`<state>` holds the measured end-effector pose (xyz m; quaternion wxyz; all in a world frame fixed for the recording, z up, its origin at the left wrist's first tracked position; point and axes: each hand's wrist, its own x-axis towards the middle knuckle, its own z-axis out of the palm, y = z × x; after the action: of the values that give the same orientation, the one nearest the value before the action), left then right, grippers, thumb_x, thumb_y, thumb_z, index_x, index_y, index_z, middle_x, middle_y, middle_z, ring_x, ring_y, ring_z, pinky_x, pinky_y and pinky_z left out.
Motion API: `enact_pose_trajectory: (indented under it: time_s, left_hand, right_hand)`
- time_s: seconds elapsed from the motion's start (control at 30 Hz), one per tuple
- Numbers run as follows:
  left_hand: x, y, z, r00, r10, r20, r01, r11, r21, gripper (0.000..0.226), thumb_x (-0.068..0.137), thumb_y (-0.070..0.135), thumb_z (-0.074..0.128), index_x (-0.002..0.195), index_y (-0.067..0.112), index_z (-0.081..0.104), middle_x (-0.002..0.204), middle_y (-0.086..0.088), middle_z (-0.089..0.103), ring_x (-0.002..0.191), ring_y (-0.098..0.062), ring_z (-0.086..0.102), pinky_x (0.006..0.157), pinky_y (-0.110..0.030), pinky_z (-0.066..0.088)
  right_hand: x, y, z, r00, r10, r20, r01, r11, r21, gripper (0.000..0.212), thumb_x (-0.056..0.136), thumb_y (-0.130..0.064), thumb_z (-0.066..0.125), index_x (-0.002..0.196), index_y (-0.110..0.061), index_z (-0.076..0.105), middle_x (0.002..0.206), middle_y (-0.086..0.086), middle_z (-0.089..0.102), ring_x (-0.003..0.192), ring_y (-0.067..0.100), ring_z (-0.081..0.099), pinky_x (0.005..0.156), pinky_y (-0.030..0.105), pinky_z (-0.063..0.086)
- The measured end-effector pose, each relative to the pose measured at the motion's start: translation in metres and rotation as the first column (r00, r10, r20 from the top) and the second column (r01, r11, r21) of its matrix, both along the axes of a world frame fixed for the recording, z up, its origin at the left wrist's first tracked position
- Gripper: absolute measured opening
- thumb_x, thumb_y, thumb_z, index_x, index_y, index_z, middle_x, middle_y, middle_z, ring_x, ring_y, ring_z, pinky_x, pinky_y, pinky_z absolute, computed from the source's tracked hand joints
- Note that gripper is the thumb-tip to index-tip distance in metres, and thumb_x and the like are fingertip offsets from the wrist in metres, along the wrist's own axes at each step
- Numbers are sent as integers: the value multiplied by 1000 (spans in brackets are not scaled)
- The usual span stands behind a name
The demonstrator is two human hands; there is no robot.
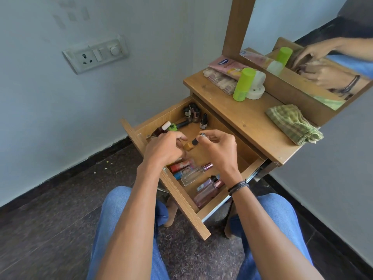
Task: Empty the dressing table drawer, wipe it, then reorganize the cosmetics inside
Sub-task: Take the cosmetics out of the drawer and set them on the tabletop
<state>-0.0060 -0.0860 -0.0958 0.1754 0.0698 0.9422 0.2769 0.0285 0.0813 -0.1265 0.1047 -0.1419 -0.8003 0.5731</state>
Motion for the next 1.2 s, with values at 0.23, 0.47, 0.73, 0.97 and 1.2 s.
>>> enact_pose_trajectory:
  time_s: [0.23,0.47,0.73,0.97,1.2]
  left_hand:
    - [4,14,1,994,49,-95,-46,998,39,31,91,32,73,121,29,66,107,7,73,97,-15,65,68,-28,48]
    - [9,40,3,957,245,-156,-181,924,338,15,93,34,71,108,32,69,101,11,72,95,-12,67,76,-43,59]
    - [17,66,-2,933,309,-187,-156,812,562,30,90,11,73,113,29,73,97,15,73,86,0,68,78,-32,60]
    - [6,46,-5,964,232,-127,-185,935,303,32,94,12,66,119,31,68,111,15,69,86,-11,70,72,-35,62]
    - [11,41,-20,997,-30,78,35,997,-64,56,86,27,79,137,27,58,142,1,56,131,-21,53,103,-41,47]
  right_hand:
    - [1,2,5,998,-49,-42,44,993,-111,13,88,-31,76,98,-22,79,92,-12,74,82,1,66,68,24,57]
    - [0,10,11,997,-3,-75,-6,993,-117,25,87,-39,79,110,-31,75,109,-5,71,94,7,69,83,34,61]
    - [-5,30,27,989,-72,-130,64,996,-64,6,90,-36,76,91,-31,78,97,-6,75,87,13,72,81,47,61]
    - [-43,46,51,969,-75,-236,144,946,292,23,92,-35,73,94,-13,76,106,0,71,85,8,68,78,34,59]
    - [-79,49,58,978,-65,-199,142,905,401,25,95,-34,71,110,-15,74,109,0,69,90,11,61,80,31,49]
